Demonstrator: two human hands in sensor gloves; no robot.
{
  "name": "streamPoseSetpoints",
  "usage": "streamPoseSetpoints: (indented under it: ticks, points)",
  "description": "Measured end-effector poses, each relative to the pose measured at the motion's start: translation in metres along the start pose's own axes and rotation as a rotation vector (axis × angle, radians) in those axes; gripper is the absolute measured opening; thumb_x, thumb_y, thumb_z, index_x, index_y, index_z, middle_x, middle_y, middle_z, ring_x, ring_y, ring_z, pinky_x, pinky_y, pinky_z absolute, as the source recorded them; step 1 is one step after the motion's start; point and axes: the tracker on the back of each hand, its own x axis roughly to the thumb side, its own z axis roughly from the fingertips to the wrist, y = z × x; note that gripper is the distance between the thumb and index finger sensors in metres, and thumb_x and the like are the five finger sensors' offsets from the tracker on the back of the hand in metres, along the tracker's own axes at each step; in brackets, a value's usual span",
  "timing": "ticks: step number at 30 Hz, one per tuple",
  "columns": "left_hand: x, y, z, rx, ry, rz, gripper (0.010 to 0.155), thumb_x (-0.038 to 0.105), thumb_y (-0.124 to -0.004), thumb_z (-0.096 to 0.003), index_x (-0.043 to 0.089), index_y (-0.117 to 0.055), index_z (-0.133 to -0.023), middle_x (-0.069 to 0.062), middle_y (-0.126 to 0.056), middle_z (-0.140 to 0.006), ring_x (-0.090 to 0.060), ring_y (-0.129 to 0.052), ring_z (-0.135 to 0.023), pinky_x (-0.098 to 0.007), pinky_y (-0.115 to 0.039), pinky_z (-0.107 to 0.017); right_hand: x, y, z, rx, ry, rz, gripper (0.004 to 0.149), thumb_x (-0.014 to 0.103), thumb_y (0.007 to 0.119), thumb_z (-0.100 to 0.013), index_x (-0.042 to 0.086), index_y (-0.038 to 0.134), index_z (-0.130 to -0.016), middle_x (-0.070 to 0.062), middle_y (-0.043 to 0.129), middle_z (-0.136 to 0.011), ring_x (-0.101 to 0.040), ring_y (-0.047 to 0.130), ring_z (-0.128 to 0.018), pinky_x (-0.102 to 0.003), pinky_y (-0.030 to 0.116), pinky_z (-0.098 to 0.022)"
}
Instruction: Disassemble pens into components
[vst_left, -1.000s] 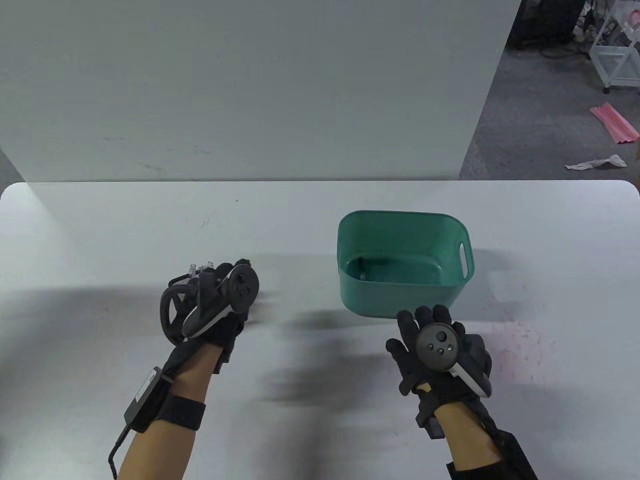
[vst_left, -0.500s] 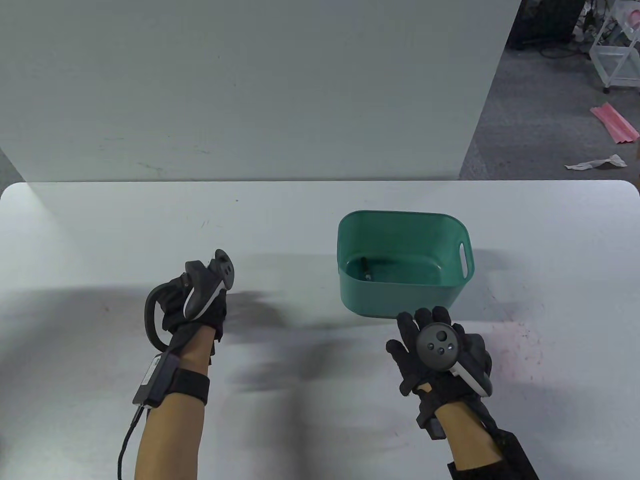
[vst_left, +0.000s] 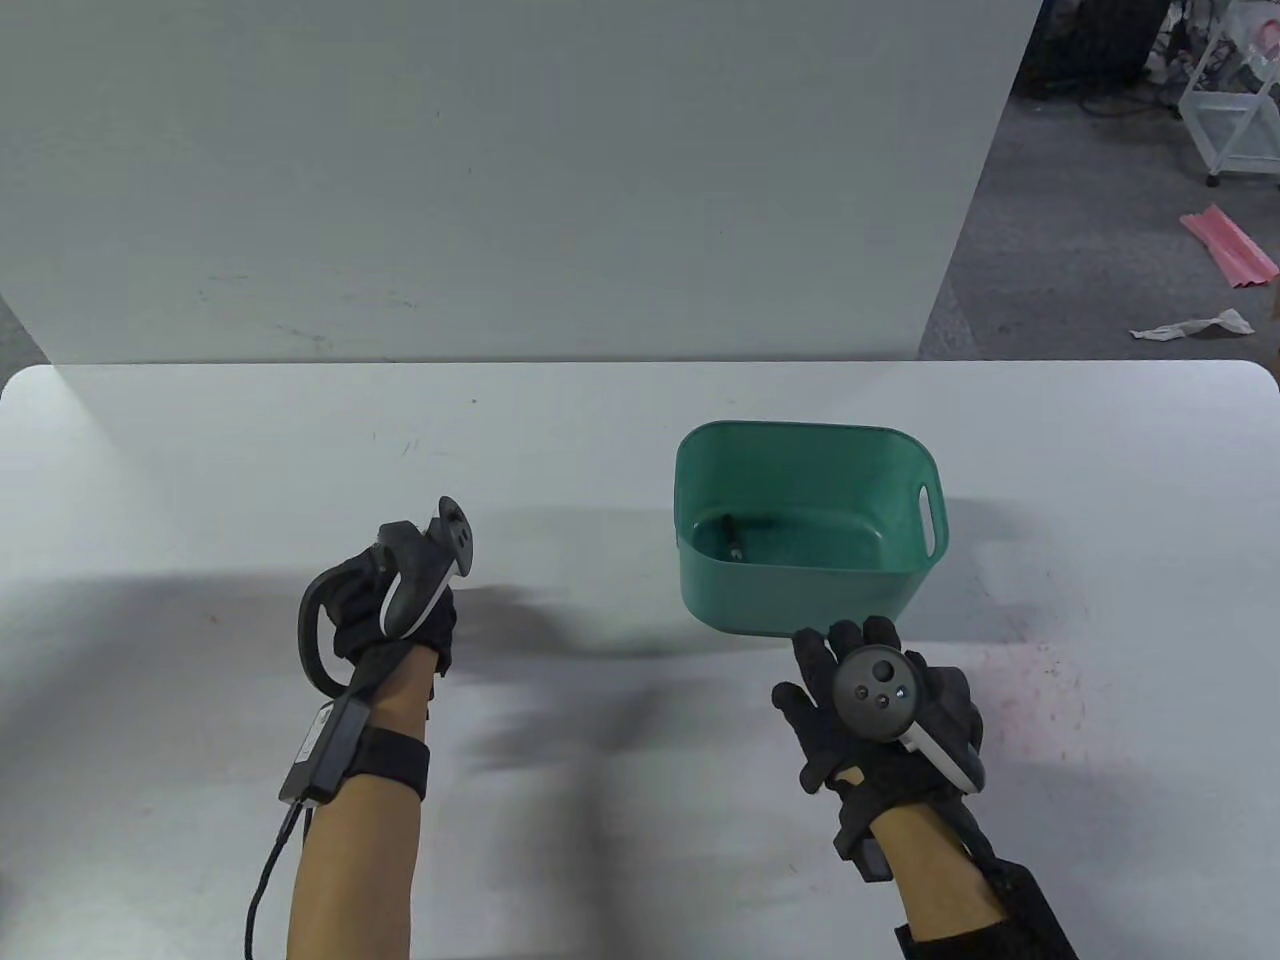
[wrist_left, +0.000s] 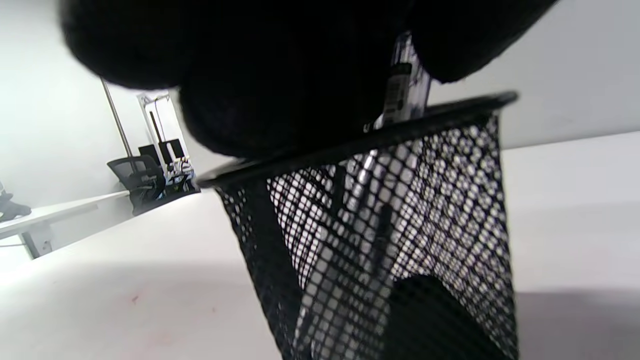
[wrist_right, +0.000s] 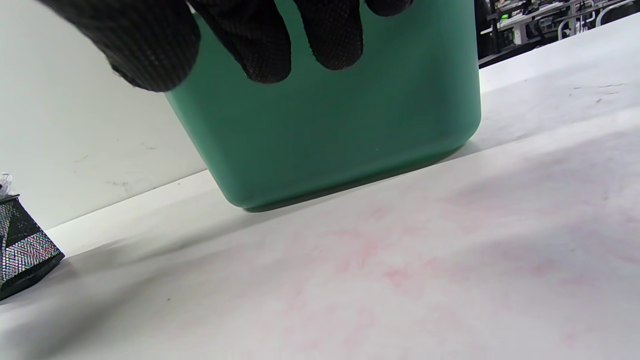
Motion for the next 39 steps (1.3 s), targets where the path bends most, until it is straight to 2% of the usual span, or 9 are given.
streamPoseSetpoints:
  ticks: [8,13,16,18,21,26,31,35,39]
  points:
    - [-0.030,0.026,0.017,0.216,-0.007,0.161,0.046,0.058,-0.072,-0.0521,0.028,-0.087,-0.085,-0.003,-0.104,-0.066,-0.018,-0.108,-0.043,-0.044,-0.090,-0.037,0.000,0.000,0.000,-0.001,-0.004,-0.011,0.063,0.052,0.065,-0.057,0.021,0.050,-0.110,-0.021,0.040,-0.116,-0.047,0.021,-0.104,-0.072,0.024,-0.070]
    - [-0.053,0.057,0.041,0.399,-0.048,0.277,0.046,0.056,-0.072,-0.0525,0.029,-0.081,-0.088,-0.002,-0.100,-0.070,-0.017,-0.106,-0.047,-0.043,-0.090,-0.040,0.004,0.003,0.000,0.003,-0.022,-0.013,0.063,0.052,0.065,-0.057,0.021,0.050,-0.110,-0.021,0.040,-0.116,-0.047,0.021,-0.105,-0.072,0.024,-0.070]
    - [-0.060,0.071,0.058,0.464,-0.107,0.365,0.046,0.055,-0.072,-0.0525,0.029,-0.079,-0.089,-0.001,-0.099,-0.071,-0.016,-0.106,-0.049,-0.043,-0.090,-0.041,0.009,0.004,0.000,-0.011,-0.046,-0.011,0.063,0.052,0.065,-0.057,0.020,0.051,-0.110,-0.021,0.042,-0.116,-0.047,0.022,-0.105,-0.072,0.025,-0.070]
    - [-0.061,0.074,0.069,0.459,-0.146,0.464,0.046,0.055,-0.071,-0.0525,0.028,-0.077,-0.090,-0.001,-0.098,-0.072,-0.016,-0.106,-0.050,-0.043,-0.090,-0.041,0.012,0.004,0.000,-0.019,-0.060,-0.016,0.063,0.052,0.065,-0.057,0.020,0.051,-0.110,-0.021,0.043,-0.116,-0.047,0.023,-0.105,-0.072,0.025,-0.070]
    - [-0.058,0.068,0.082,0.394,-0.253,0.648,0.046,0.053,-0.071,-0.0524,0.028,-0.072,-0.092,0.000,-0.096,-0.076,-0.015,-0.106,-0.052,-0.042,-0.091,-0.041,0.015,0.006,0.000,-0.023,-0.079,-0.034,0.063,0.052,0.065,-0.057,0.020,0.052,-0.109,-0.021,0.044,-0.115,-0.048,0.025,-0.105,-0.072,0.026,-0.070]
    - [-0.046,0.035,0.095,0.174,-0.404,0.973,0.045,0.049,-0.076,-0.0510,0.028,-0.071,-0.091,-0.002,-0.098,-0.080,-0.016,-0.109,-0.054,-0.042,-0.093,-0.040,0.020,0.010,0.000,-0.025,-0.106,-0.080,0.063,0.052,0.065,-0.057,0.020,0.053,-0.109,-0.021,0.046,-0.115,-0.048,0.027,-0.105,-0.073,0.027,-0.070]
    - [-0.024,-0.021,0.099,-0.174,-0.590,1.304,0.044,0.038,-0.082,-0.0508,0.027,-0.071,-0.092,-0.007,-0.096,-0.086,-0.021,-0.110,-0.059,-0.046,-0.093,-0.045,0.030,0.018,0.000,-0.046,-0.167,-0.156,0.063,0.052,0.065,-0.057,0.019,0.053,-0.109,-0.021,0.049,-0.113,-0.048,0.033,-0.105,-0.073,0.032,-0.070]
    - [-0.009,-0.045,0.101,-0.314,-0.634,1.335,0.044,0.034,-0.082,-0.0501,0.029,-0.070,-0.092,-0.006,-0.094,-0.089,-0.021,-0.109,-0.064,-0.048,-0.092,-0.049,0.037,0.023,-0.001,-0.082,-0.212,-0.275,0.064,0.053,0.066,-0.056,0.018,0.053,-0.108,-0.020,0.055,-0.111,-0.048,0.044,-0.103,-0.071,0.042,-0.070]
    - [0.003,-0.050,0.107,-0.396,-0.683,1.378,0.043,0.032,-0.081,-0.0496,0.031,-0.070,-0.091,-0.005,-0.093,-0.091,-0.022,-0.108,-0.066,-0.049,-0.090,-0.052,0.037,0.025,-0.002,-0.116,-0.235,-0.392,0.064,0.053,0.066,-0.055,0.017,0.055,-0.106,-0.020,0.062,-0.106,-0.048,0.053,-0.098,-0.068,0.050,-0.068]
